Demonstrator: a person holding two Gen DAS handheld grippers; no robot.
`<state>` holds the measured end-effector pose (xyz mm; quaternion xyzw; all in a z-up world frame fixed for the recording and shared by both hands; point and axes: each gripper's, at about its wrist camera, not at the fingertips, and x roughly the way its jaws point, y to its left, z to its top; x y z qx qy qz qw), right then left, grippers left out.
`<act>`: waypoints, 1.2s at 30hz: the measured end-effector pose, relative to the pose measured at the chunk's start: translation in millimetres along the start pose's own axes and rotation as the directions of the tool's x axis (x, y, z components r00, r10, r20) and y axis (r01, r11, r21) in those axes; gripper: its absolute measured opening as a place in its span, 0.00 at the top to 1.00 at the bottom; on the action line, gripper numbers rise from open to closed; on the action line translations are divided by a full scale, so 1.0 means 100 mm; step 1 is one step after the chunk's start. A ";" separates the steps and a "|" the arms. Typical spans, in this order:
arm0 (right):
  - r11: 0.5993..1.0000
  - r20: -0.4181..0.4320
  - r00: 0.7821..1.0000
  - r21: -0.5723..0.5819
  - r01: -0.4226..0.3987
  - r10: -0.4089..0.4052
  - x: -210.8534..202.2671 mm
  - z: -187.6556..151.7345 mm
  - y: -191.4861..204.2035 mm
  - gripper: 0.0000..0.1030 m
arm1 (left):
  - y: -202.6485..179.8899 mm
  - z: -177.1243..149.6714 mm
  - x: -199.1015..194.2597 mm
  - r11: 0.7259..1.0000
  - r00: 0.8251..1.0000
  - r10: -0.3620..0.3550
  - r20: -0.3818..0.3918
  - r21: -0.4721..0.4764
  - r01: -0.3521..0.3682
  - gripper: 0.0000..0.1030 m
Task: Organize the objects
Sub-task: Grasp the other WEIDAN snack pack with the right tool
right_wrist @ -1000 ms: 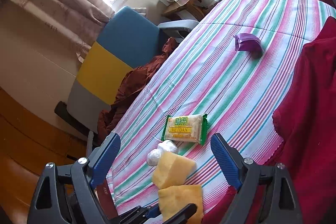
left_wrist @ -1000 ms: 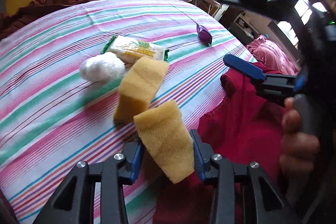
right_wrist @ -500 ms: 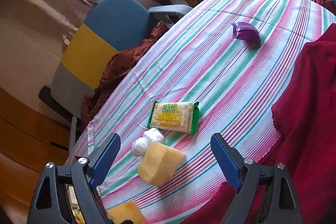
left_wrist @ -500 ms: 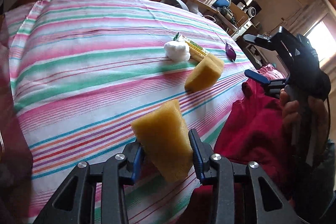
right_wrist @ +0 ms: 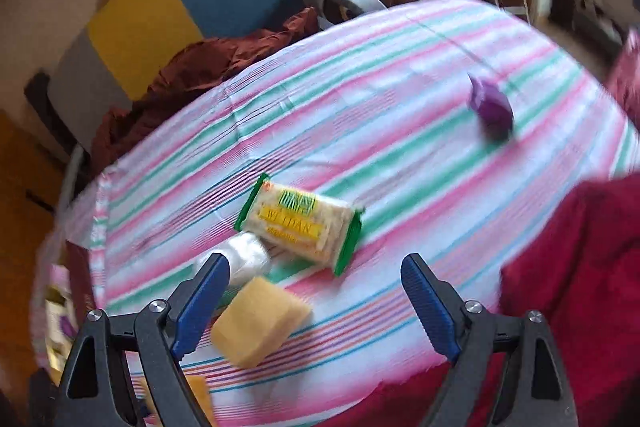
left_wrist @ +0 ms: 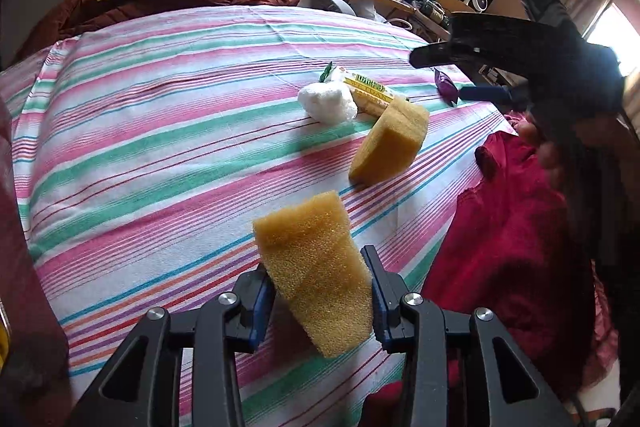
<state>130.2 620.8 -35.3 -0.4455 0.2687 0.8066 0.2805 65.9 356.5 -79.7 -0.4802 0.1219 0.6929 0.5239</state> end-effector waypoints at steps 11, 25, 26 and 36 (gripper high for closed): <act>0.856 -0.210 0.952 -0.509 0.090 -0.225 0.89 0.29 0.46 0.14 | 0.07 0.04 0.10 0.999 0.999 -0.031 -0.030 -0.035 0.030 0.57; 0.936 -0.152 0.985 -0.353 0.018 -0.076 1.03 0.26 0.22 0.48 | -0.05 0.02 0.17 1.000 1.000 0.016 0.017 0.007 -0.016 0.58; 0.936 -0.152 0.986 -0.351 0.014 -0.071 1.03 0.27 0.20 0.47 | -0.04 0.02 0.16 1.000 1.000 0.018 0.019 0.006 -0.018 0.58; 0.930 -0.140 0.987 -0.366 0.018 -0.075 1.08 0.31 0.18 0.45 | -0.06 0.00 0.16 0.999 0.999 0.039 0.022 0.003 -0.039 0.56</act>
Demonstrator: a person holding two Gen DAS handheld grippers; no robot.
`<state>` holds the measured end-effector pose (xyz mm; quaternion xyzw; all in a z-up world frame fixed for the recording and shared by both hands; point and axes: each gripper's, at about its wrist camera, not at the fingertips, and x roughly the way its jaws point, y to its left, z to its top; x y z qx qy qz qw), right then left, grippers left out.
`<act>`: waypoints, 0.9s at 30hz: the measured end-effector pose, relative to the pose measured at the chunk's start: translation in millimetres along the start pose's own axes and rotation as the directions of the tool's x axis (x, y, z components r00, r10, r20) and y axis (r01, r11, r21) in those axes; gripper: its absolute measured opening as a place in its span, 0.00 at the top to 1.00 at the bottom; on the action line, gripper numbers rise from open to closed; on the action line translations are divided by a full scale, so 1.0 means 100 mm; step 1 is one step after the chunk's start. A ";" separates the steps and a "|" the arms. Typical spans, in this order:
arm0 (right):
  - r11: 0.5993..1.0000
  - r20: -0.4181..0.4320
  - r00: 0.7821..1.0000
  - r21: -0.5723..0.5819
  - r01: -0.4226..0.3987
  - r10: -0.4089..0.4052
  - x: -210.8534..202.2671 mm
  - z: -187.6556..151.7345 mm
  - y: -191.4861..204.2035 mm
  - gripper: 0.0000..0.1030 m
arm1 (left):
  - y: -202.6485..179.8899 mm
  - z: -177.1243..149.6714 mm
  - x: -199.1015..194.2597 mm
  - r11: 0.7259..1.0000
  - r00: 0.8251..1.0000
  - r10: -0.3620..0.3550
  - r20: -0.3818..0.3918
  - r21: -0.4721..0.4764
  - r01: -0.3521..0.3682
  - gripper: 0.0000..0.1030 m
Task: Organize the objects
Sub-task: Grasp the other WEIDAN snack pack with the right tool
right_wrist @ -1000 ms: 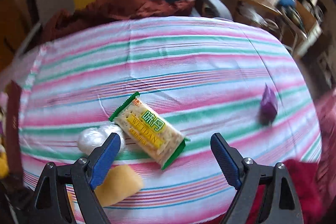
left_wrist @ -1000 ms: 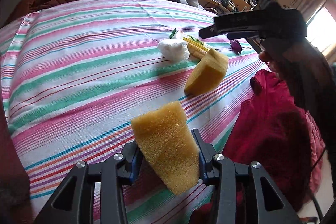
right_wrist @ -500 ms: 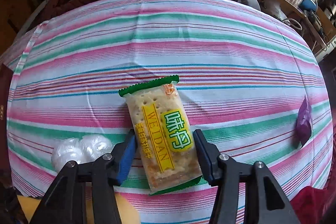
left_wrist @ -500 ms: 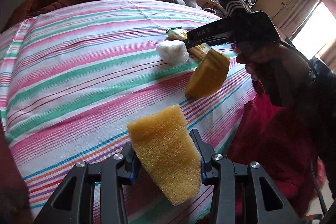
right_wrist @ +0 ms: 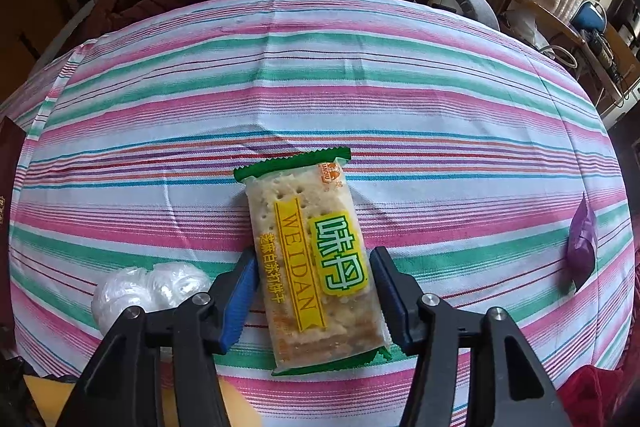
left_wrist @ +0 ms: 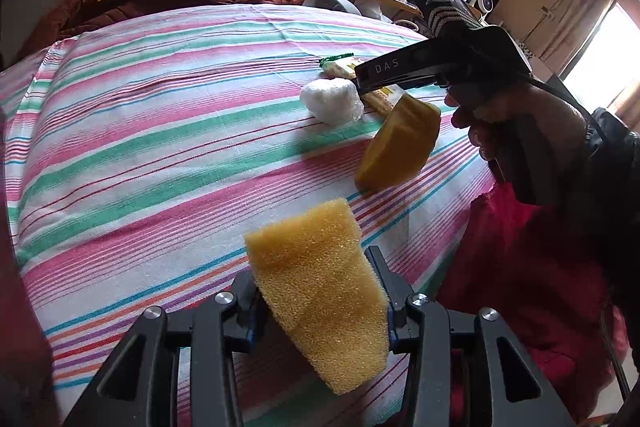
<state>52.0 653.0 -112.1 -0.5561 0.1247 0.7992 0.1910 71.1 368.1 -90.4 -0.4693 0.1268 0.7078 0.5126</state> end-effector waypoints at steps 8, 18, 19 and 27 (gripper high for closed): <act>1.000 0.002 1.000 0.011 -0.007 0.007 -0.01 -0.01 -0.09 0.43 | -0.06 -0.03 -0.01 0.999 0.999 0.040 0.004 0.020 -0.040 0.57; 1.000 0.005 1.000 0.003 0.003 -0.003 -0.04 -0.05 0.03 0.43 | -0.10 -0.06 -0.03 0.998 0.998 0.061 0.007 0.028 -0.061 0.58; 1.000 0.006 1.000 -0.001 0.005 -0.005 -0.05 -0.06 0.05 0.43 | -0.09 -0.06 -0.03 0.998 0.998 0.061 0.007 0.028 -0.061 0.58; 1.000 0.009 1.000 -0.005 0.004 -0.004 -0.07 -0.08 -0.01 0.45 | -0.11 -0.07 -0.06 0.997 0.997 0.070 0.010 0.034 -0.071 0.61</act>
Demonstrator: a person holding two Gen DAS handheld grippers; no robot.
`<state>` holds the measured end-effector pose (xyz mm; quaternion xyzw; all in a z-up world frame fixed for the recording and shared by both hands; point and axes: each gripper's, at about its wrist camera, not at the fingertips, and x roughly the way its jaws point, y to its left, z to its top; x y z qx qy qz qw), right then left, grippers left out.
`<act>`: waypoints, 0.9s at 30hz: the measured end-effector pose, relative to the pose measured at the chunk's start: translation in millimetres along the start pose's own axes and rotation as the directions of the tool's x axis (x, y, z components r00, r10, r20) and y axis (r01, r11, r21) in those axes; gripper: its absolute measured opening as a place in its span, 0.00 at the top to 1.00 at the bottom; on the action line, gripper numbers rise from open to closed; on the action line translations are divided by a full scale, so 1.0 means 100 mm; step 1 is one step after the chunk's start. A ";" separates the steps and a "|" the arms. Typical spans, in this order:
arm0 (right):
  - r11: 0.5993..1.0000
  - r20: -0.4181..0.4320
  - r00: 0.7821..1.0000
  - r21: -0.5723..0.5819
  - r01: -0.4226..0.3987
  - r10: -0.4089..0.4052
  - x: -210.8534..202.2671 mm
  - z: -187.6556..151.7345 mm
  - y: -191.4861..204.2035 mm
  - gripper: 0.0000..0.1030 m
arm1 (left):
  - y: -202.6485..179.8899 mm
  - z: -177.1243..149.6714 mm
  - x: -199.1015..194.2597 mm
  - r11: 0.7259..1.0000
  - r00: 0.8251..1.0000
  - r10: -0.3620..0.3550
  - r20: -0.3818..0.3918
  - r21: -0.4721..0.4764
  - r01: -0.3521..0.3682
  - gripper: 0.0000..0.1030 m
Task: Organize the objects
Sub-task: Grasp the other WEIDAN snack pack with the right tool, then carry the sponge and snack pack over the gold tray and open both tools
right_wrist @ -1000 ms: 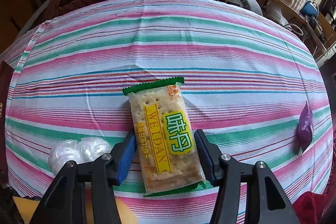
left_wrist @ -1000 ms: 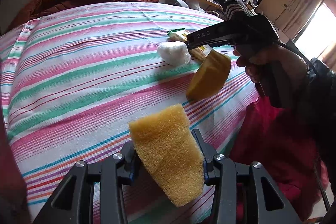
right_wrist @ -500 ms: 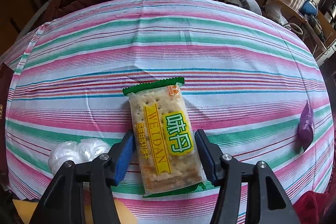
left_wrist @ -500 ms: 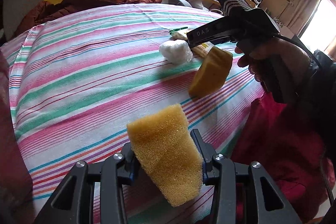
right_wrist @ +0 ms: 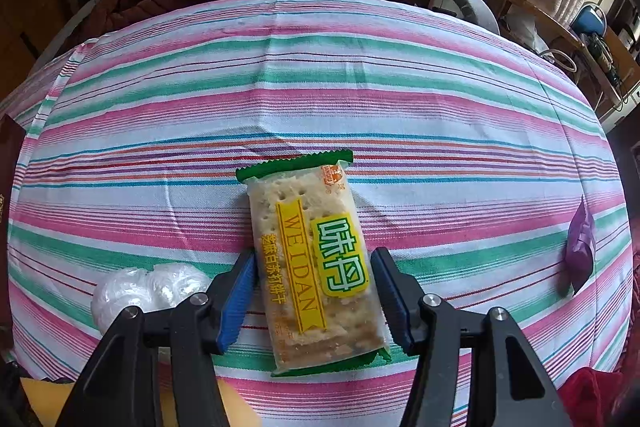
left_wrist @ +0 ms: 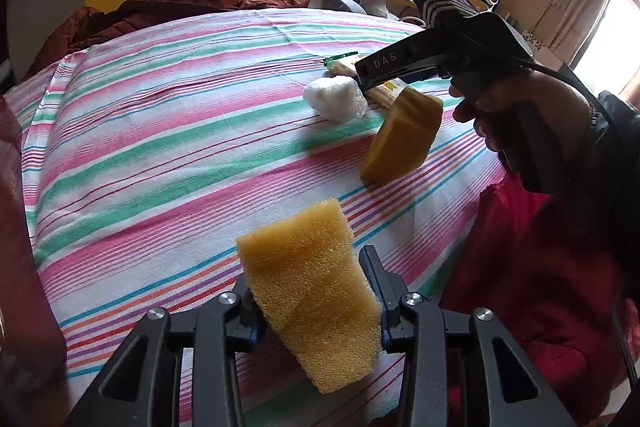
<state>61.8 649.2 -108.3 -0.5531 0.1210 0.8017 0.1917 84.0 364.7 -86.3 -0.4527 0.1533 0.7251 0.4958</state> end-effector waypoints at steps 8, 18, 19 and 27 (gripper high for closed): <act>1.000 0.009 1.000 0.007 -0.001 0.001 -0.03 0.01 0.02 0.50 | -0.05 -0.03 -0.11 0.998 0.998 0.058 0.020 0.024 -0.058 0.63; 1.000 0.014 1.000 0.008 0.006 -0.006 -0.01 0.03 0.06 0.51 | -0.11 -0.01 -0.42 0.989 0.986 0.135 0.097 0.053 -0.141 0.63; 1.000 0.015 1.000 0.007 0.007 -0.008 -0.02 0.02 0.07 0.51 | -0.11 -0.01 -0.45 0.988 0.985 0.139 0.104 0.052 -0.145 0.63; 0.998 0.031 0.998 0.024 0.055 -0.056 -0.09 -0.01 0.09 0.52 | -0.04 -0.02 -0.71 0.982 0.972 0.183 0.146 0.026 -0.188 0.62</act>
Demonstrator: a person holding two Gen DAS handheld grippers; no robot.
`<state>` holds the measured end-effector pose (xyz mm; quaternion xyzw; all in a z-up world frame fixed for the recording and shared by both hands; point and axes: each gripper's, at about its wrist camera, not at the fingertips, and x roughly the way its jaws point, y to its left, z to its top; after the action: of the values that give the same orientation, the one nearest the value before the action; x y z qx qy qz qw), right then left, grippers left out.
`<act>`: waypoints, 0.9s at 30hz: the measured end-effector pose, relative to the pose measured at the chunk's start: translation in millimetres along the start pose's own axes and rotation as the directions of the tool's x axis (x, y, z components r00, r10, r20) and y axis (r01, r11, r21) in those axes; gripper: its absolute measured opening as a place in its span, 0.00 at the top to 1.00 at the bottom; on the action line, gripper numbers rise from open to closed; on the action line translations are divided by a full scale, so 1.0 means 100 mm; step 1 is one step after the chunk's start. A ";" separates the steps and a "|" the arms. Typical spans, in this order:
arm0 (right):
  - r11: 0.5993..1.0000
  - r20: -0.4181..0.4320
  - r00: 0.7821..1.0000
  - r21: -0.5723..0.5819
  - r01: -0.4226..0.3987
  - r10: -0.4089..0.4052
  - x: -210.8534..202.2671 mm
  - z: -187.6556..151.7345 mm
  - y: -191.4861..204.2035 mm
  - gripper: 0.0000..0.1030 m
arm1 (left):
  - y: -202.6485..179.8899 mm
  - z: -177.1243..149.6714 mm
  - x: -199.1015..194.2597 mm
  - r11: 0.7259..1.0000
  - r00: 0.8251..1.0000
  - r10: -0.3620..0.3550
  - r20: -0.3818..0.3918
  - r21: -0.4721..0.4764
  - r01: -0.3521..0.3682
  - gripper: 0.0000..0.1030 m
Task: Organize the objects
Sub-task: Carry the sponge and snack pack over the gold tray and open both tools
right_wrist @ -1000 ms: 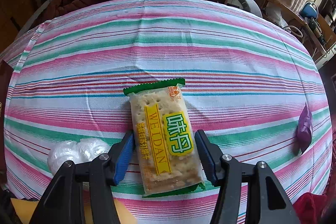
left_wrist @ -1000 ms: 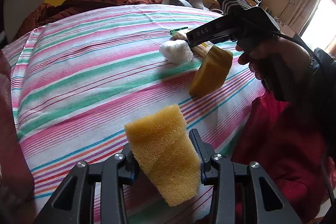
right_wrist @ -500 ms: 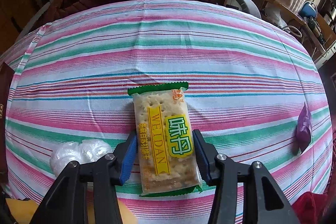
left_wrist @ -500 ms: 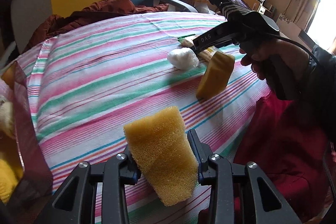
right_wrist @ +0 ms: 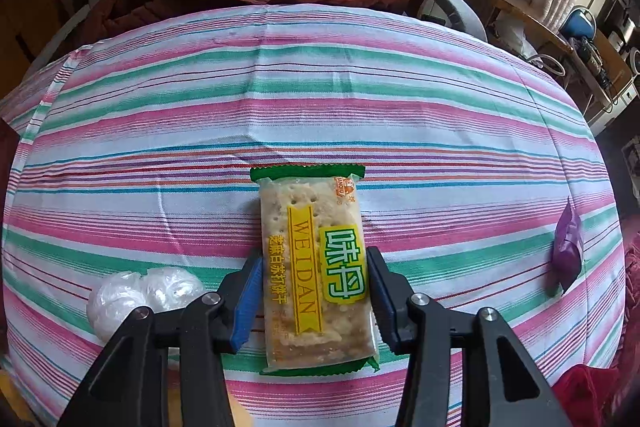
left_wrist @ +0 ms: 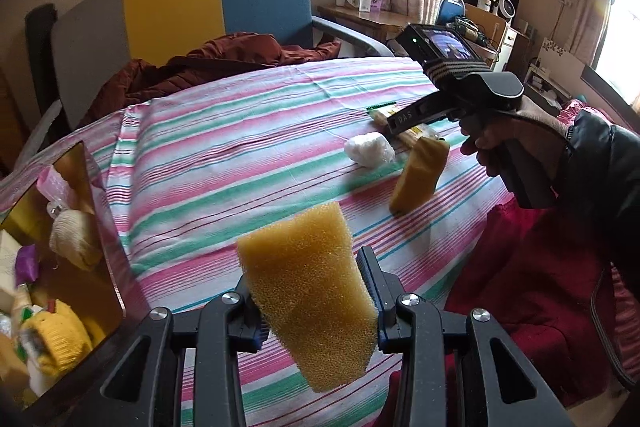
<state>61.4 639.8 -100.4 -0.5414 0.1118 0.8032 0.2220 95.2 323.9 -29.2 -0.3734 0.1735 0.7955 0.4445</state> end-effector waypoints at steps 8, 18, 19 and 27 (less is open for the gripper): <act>0.996 0.001 0.998 0.047 0.070 -0.071 0.02 0.04 -0.14 0.53 | 0.11 -0.02 -0.16 0.999 0.999 0.034 0.035 -0.017 -0.034 0.62; 0.991 0.028 0.994 0.092 0.099 -0.102 -0.05 0.06 -0.24 0.53 | 0.42 -0.10 -0.39 0.993 0.994 0.088 0.068 -0.080 -0.082 0.62; 0.991 0.035 0.994 0.092 0.099 -0.102 -0.05 0.08 -0.24 0.53 | 0.46 -0.12 -0.42 0.992 0.993 0.096 0.068 -0.092 -0.089 0.62; 0.990 0.074 0.990 0.089 0.113 -0.120 -0.14 0.09 -0.19 0.53 | 0.85 -0.29 -0.58 0.975 0.988 0.139 0.066 -0.182 -0.125 0.62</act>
<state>67.8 656.9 -83.0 -0.5050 0.1049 0.8041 0.2956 55.8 226.4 -10.3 -0.3677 0.1089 0.8496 0.3621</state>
